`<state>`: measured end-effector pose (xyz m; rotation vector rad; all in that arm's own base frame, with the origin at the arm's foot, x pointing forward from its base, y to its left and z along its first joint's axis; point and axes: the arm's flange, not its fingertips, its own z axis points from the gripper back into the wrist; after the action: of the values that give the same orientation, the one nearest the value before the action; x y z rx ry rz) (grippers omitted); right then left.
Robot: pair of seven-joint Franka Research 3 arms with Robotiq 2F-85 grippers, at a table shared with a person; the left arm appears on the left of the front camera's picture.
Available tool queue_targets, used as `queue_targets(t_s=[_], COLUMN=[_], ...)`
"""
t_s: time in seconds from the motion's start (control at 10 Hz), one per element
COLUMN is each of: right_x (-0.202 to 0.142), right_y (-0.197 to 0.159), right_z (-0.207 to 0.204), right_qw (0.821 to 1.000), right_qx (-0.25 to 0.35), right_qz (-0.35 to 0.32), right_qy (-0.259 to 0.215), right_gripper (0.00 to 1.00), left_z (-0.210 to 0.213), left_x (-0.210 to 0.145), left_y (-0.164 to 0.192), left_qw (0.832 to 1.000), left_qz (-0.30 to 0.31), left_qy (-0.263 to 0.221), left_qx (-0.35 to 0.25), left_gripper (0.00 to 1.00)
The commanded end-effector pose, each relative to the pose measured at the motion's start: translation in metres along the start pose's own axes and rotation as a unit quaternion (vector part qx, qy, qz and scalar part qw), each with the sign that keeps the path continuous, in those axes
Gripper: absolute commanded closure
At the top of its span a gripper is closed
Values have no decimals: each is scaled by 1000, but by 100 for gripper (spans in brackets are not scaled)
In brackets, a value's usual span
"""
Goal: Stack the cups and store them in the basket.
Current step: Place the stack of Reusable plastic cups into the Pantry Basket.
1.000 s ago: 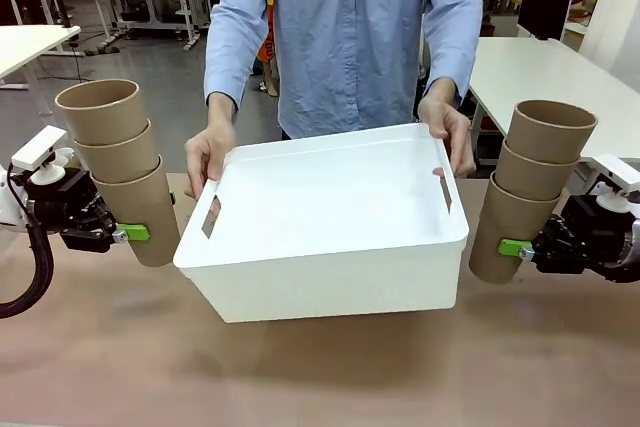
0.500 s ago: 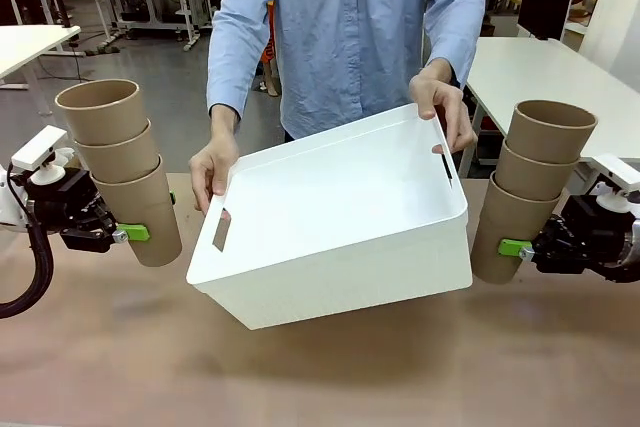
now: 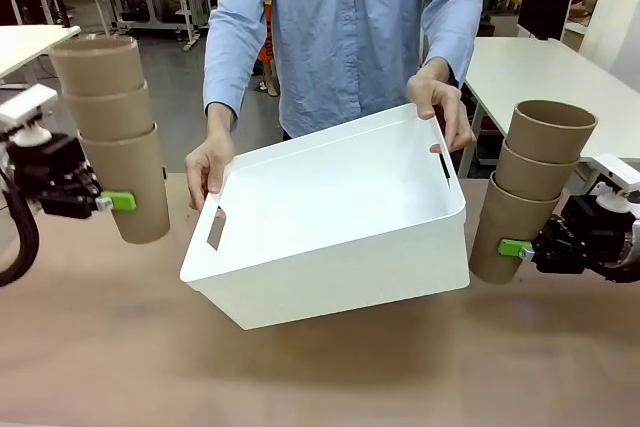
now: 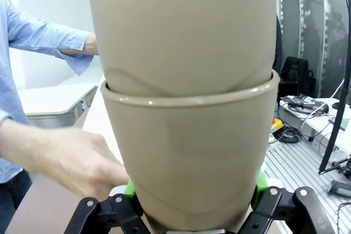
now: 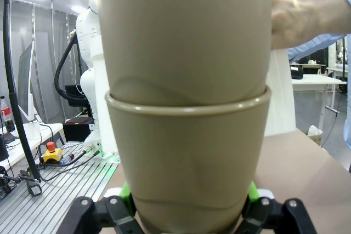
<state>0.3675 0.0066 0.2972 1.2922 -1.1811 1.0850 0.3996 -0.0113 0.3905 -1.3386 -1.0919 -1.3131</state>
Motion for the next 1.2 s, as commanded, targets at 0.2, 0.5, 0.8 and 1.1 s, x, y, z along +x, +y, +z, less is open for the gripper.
queue_targets(t_s=[0.2, 0.5, 0.8, 1.1], right_x=[4, 4, 4, 4], right_y=[0, 0, 0, 0], right_z=[0, 0, 0, 0], right_qw=[1000, 1000, 1000, 1000], right_qx=[1, 1, 1, 1], right_qz=[3, 3, 3, 3], right_qy=[-1, -1, -1, -1], right_gripper=[16, 16, 16, 16], left_z=[-34, -107, -188, -251], left_x=[90, 126, 126, 102], left_y=[-23, -25, -7, 15], left_qw=[995, 981, 958, 930], left_qz=[38, 52, 50, 32], left_qy=[89, 187, 284, 365], left_qx=[-12, -12, -3, 18], left_gripper=[16, 16, 16, 16])
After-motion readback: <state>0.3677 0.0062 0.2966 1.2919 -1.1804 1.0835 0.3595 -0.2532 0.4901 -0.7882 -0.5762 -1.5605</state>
